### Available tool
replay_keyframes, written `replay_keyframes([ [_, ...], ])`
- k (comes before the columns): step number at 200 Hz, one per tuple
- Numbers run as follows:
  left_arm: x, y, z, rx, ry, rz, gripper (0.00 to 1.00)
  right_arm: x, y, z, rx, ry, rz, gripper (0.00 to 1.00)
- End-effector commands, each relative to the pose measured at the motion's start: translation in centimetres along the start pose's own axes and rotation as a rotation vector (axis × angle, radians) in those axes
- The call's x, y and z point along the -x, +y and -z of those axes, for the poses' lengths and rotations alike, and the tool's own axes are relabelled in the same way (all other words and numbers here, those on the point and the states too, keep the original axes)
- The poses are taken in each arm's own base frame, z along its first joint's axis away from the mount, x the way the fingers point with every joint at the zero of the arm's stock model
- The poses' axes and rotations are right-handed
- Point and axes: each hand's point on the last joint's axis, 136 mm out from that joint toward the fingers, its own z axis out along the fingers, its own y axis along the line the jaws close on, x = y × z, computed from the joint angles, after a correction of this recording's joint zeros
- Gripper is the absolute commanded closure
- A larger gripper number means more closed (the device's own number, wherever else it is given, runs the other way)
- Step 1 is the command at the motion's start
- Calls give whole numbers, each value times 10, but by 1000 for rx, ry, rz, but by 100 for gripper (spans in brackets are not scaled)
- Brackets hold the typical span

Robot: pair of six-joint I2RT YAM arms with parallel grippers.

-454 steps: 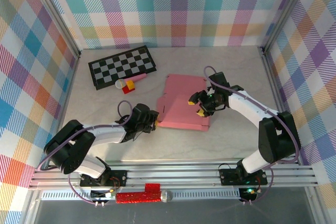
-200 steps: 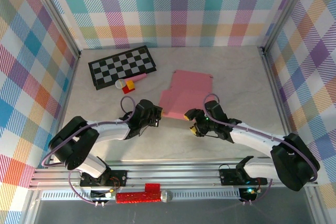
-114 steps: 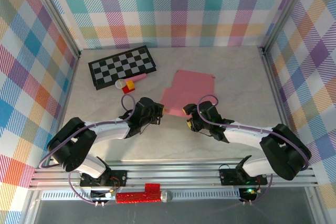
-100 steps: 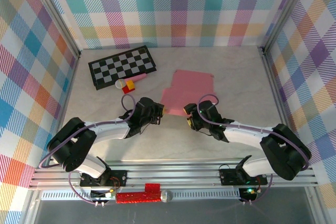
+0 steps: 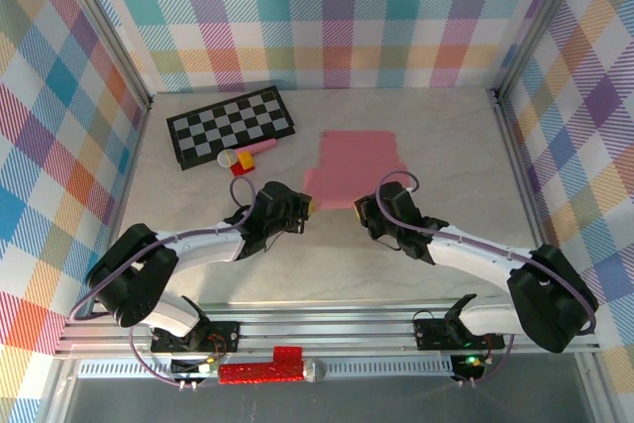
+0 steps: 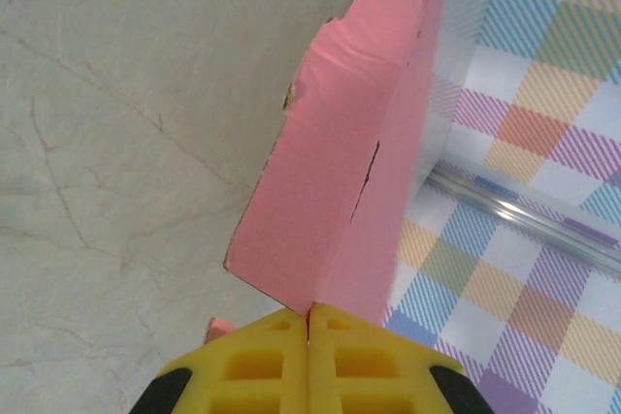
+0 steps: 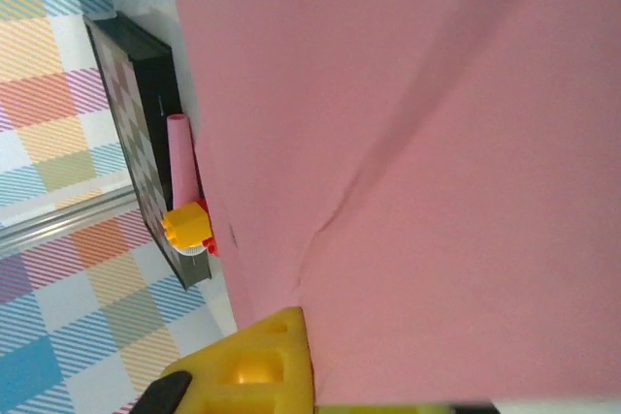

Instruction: Fold the paper box

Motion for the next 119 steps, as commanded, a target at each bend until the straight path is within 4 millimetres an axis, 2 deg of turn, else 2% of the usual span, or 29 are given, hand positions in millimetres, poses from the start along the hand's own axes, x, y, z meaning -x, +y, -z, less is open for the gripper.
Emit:
replay_keyframes([
  [1,-12,-17,9,-25,34,-13,90,9,21,11,-9,-22,18,97],
  [29,-19,-24,28,19,55,-114,55,22,44,23,-33,-7,58,100],
  [44,-20,-33,45,63,62,-258,45,29,59,32,-46,12,81,100],
  [60,-18,-42,64,142,58,-464,41,37,78,44,-47,26,100,100],
  [63,-18,-46,67,150,57,-513,41,38,81,46,-46,29,102,100],
  [66,-16,-41,71,193,58,-561,41,40,84,48,-47,31,103,100],
  [85,-15,-58,89,272,67,-877,42,46,104,62,-38,55,96,100],
  [100,-13,-66,97,319,67,-1116,42,49,116,70,-40,88,76,100],
  [119,-23,-76,96,282,89,-1374,41,50,130,80,-64,129,70,100],
])
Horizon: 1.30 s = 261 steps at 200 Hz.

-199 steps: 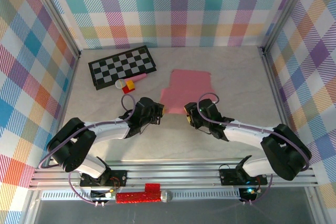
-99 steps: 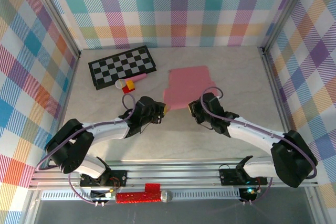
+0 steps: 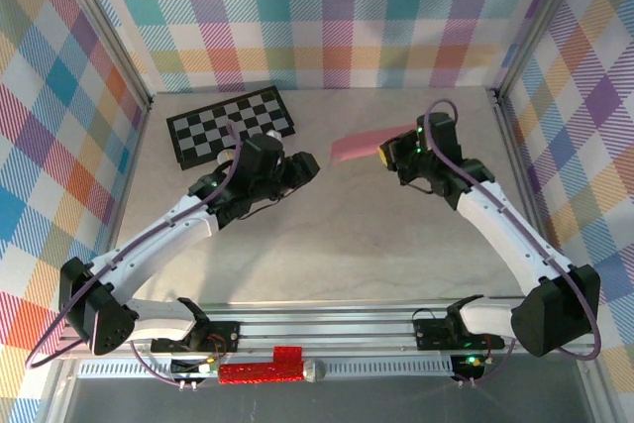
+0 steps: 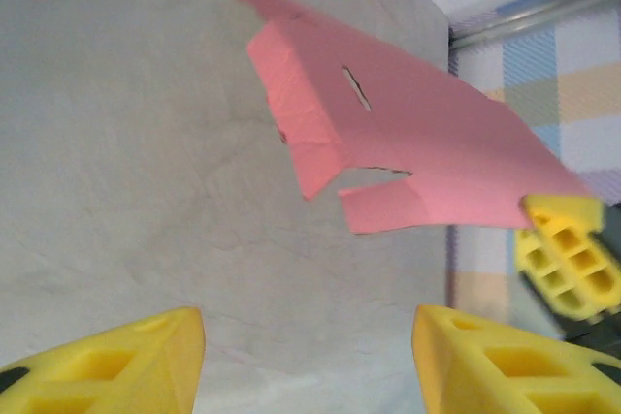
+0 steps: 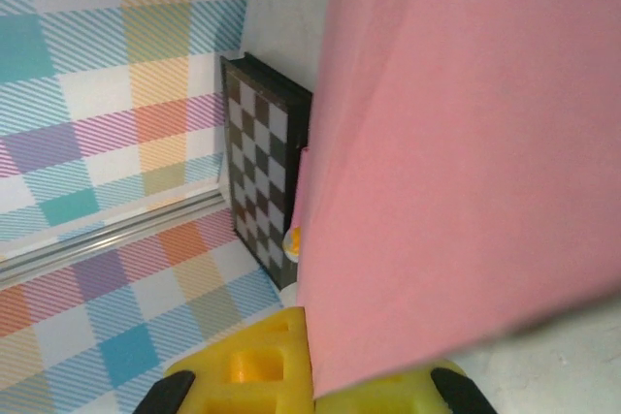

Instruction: Fold the paper box

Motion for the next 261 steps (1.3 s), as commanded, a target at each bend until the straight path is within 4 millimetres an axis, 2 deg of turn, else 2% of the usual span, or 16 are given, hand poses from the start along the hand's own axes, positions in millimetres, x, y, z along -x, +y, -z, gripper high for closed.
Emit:
replay_keyframes([
  [1,-25,34,2,153,125,-492,41,-11,-2,11,-92,116,15,100],
  [22,-32,17,-5,79,82,-708,36,-10,13,19,-107,136,1,100],
  [39,-30,-1,-8,52,-33,-850,27,-10,21,23,-118,146,-25,100],
  [48,-27,-7,-10,52,-97,-887,25,-10,25,25,-122,151,-35,100],
  [60,-17,-19,-13,57,-193,-906,23,-11,28,28,-126,156,-45,100],
  [99,10,-26,-27,188,-335,-936,19,-9,32,36,-138,152,-58,100],
  [127,15,-36,-40,196,-357,-948,19,-12,30,37,-146,174,-82,100],
  [152,21,-35,-46,238,-376,-955,21,-10,32,40,-140,171,-89,100],
  [167,20,-41,-47,214,-379,-966,26,-9,33,41,-140,173,-92,100],
  [183,18,-45,-51,192,-362,-973,38,-9,32,41,-142,175,-98,100],
  [192,15,-46,-53,185,-347,-981,48,-8,33,42,-136,173,-99,100],
  [219,10,-53,-51,135,-322,-986,89,-5,36,40,-121,170,-102,100],
  [231,8,-59,-46,104,-319,-980,100,-3,39,36,-99,171,-96,100],
  [261,4,-74,-24,34,-249,-918,100,6,63,30,8,183,-42,100],
])
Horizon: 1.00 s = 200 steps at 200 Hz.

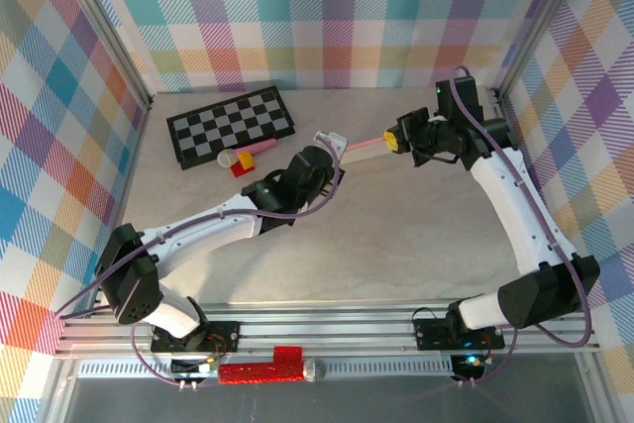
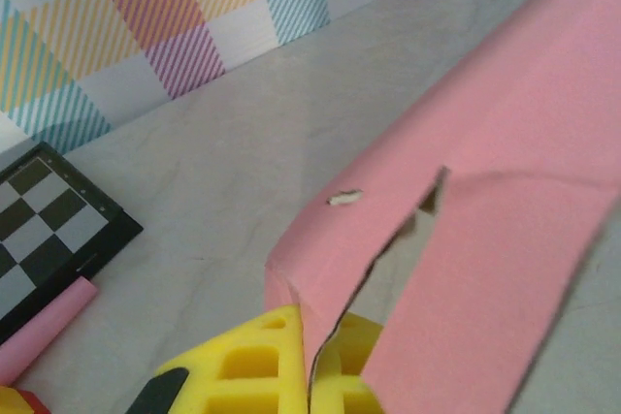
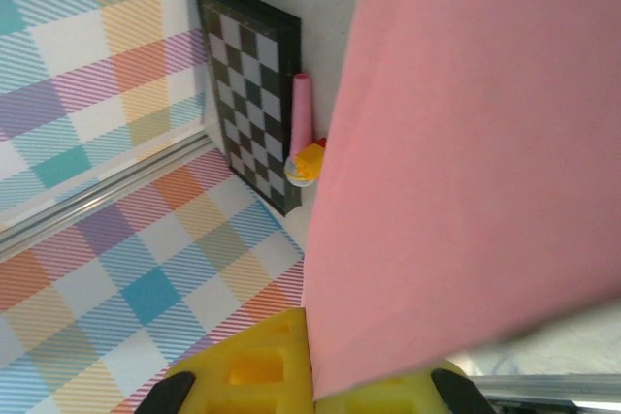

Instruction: Fold the paper box

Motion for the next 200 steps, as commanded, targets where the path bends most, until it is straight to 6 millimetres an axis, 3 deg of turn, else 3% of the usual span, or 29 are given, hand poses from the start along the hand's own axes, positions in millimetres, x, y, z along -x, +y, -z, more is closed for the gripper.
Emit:
replay_keyframes([
  [1,34,-10,31,-112,-34,87,100,5,27,1,101,21,55,100],
  [41,28,-38,67,-330,100,273,100,2,54,17,143,24,142,100],
  [66,21,-45,85,-399,169,360,100,1,53,23,125,13,133,100],
  [88,14,-50,94,-432,228,398,100,-1,47,16,95,25,109,100],
  [119,-17,-49,86,-383,335,388,100,-7,38,-25,56,86,135,100],
  [143,-47,-30,70,-237,400,334,100,-11,16,-63,-20,148,142,100],
  [162,-65,-14,57,-139,420,287,100,-9,4,-81,-34,172,152,100],
  [200,-93,-11,29,-84,418,203,100,-8,-20,-117,-83,267,226,80],
])
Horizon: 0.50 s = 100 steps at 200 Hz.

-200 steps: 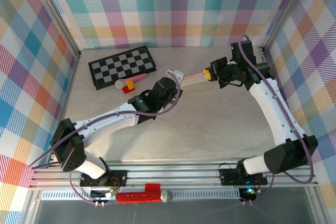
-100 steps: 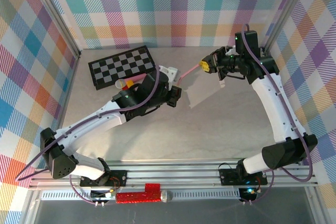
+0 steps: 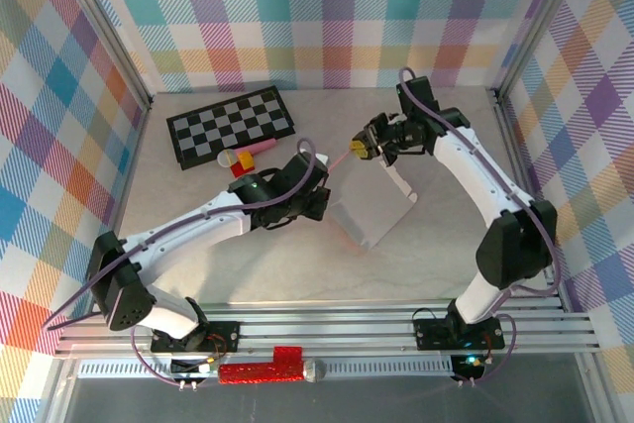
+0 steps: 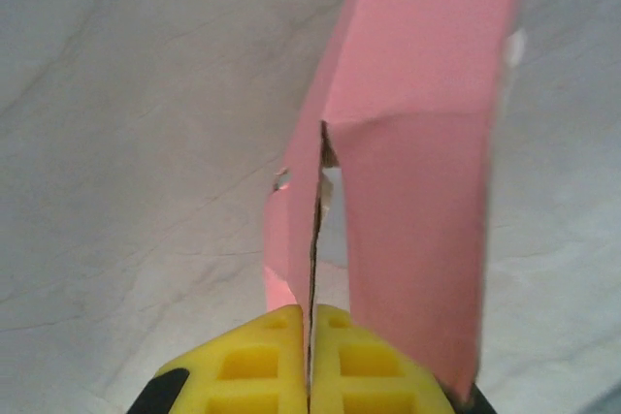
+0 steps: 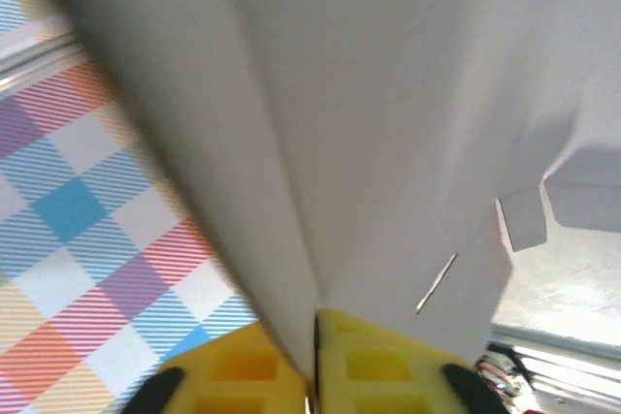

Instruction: Fold the paper box

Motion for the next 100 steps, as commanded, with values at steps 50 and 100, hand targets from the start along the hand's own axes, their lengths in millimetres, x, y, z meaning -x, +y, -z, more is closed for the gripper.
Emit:
replay_keyframes([
  [50,-9,9,-25,61,2,-139,100,20,4,-16,53,-46,177,47],
  [100,-11,9,-27,66,24,-138,100,-1,-7,-22,-10,-52,198,55],
])
